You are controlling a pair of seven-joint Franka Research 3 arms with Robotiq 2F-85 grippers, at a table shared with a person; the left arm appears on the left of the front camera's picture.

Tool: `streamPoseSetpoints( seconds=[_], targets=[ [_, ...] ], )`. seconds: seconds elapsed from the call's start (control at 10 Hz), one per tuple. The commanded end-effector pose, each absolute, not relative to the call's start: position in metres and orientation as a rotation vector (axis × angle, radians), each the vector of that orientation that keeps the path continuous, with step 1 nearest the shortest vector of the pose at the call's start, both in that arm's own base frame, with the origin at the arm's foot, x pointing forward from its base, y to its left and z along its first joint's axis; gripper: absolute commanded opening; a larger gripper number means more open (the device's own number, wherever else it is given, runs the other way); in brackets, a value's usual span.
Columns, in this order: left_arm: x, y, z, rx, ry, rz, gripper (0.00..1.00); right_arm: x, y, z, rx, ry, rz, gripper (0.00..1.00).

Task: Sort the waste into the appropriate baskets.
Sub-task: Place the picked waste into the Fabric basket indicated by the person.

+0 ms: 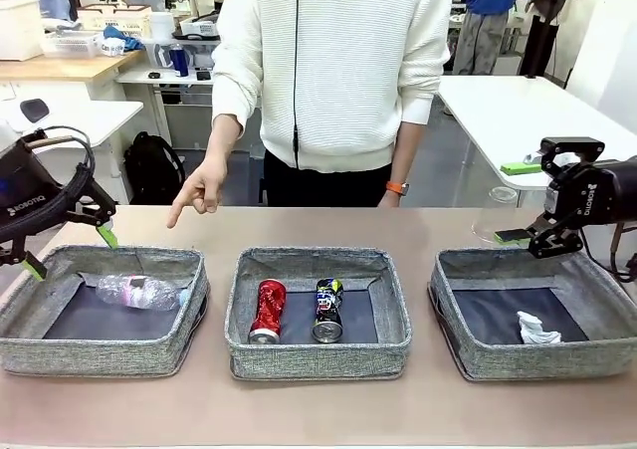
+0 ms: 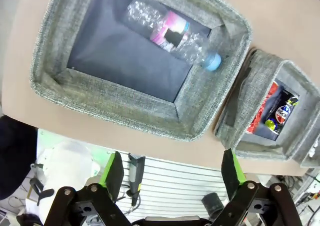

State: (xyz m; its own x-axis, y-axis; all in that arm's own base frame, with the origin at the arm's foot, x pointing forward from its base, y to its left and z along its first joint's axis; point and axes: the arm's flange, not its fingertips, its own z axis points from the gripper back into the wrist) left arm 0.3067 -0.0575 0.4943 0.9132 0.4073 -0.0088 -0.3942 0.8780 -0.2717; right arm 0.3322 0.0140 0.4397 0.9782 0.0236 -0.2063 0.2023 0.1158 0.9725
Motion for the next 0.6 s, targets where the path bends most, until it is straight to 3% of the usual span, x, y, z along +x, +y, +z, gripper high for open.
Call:
streamPoseSetpoints(
  seconds=[0.0,0.3,0.5],
  targets=[
    [0.296,-0.057,0.479,-0.304,-0.055,0.423,1.00,0.334,0.016,0.441,1.470,0.167,-0.113,1.00],
    [0.296,-0.057,0.494,-0.379,-0.053,0.404,1.00,0.334,0.016,0.441,1.470,0.167,-0.113,1.00],
    [0.292,-0.048,0.539,-0.644,0.019,0.313,1.00,0.334,0.016,0.441,1.470,0.167,-0.113,1.00]
  ],
)
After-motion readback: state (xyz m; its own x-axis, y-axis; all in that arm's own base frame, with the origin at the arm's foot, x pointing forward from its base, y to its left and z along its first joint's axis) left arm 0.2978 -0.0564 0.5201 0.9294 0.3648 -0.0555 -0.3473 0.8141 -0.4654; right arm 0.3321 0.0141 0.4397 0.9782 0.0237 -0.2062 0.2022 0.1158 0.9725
